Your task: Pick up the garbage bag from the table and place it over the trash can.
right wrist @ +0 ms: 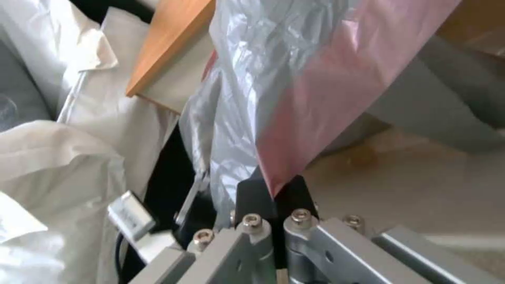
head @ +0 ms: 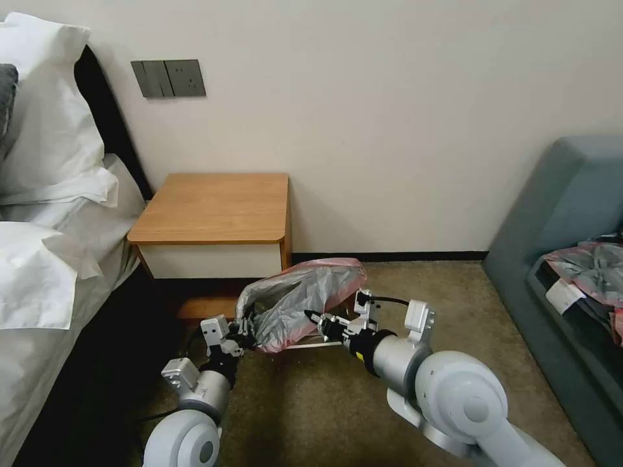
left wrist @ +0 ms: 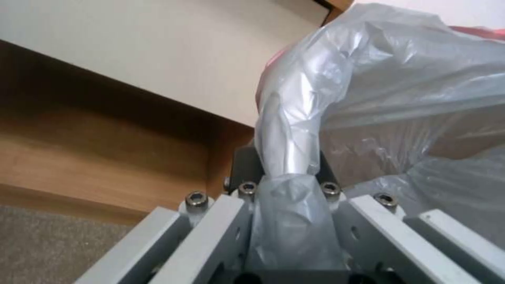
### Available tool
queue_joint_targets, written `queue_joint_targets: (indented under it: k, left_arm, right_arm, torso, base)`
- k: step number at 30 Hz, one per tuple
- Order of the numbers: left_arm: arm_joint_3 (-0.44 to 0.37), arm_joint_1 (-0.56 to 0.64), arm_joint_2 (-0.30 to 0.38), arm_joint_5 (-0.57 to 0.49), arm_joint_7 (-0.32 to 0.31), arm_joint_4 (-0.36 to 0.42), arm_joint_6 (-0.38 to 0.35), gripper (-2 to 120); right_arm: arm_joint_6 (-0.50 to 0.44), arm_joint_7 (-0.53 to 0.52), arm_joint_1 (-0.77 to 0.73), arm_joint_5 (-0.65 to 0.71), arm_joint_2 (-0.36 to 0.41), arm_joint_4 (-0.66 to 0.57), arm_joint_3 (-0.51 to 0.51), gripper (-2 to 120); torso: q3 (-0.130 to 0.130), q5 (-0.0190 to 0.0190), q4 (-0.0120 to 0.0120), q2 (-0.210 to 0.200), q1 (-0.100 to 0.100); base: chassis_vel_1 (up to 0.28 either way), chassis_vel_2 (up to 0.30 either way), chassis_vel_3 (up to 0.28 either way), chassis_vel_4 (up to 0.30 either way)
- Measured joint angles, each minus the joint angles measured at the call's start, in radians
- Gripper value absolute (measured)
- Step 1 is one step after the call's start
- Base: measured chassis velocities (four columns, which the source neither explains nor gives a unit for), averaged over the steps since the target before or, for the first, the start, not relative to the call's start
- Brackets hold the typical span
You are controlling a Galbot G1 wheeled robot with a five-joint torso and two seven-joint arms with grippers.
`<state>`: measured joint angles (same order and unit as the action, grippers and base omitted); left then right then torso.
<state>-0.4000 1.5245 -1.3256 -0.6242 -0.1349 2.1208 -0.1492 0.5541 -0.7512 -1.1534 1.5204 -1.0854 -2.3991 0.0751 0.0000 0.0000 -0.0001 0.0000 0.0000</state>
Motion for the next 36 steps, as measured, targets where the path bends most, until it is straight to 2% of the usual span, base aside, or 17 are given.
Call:
queue_joint_targets:
  k: [23,36]
  left_arm:
    - [-0.015,-0.009,0.005,-0.028,-0.003,-0.002,-0.002,3]
    - [-0.032,-0.008,0.015,-0.095,-0.015,0.028,-0.017,3]
  right_arm:
    - [0.043,-0.003,-0.15,0.014,0.036,-0.069,0.021,0]
    - [0.063,-0.008,-0.131,-0.08,0.005,0.031,0.01,0]
  torso:
    - [0.0,0.0,0.0,0.0,0.0]
    - [0.0,0.0,0.0001,0.0,0.0]
  base:
    - [0.0,0.0,0.0,0.0]
    - [0.0,0.0,0.0,0.0]
